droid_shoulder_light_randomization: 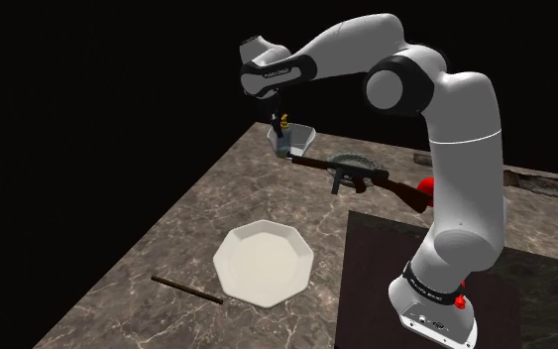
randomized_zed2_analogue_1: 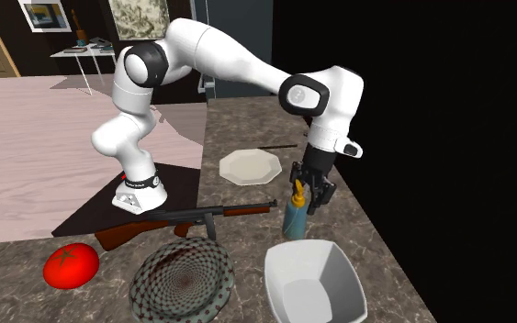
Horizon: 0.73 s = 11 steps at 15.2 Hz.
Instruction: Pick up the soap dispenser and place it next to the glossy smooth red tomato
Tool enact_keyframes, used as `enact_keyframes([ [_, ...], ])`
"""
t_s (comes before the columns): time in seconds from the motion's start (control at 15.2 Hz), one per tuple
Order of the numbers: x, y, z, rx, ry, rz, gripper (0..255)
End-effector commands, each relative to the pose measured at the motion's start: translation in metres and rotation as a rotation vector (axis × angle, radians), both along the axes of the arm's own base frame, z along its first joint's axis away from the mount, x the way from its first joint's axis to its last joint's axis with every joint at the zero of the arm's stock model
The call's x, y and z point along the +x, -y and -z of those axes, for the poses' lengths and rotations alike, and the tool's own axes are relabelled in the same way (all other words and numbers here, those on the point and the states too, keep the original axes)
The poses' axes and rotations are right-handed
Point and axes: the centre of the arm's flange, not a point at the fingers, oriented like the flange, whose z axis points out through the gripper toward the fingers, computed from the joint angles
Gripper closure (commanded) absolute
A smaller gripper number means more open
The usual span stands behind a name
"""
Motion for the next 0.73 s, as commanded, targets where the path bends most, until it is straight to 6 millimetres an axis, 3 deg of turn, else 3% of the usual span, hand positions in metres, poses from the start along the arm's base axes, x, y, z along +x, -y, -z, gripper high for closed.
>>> enact_keyframes([
  [0.0,0.000,0.000,-0.011,0.000,0.000,0.000,255],
  [0.66,0.000,0.000,-0.064,0.000,0.000,0.000,255],
])
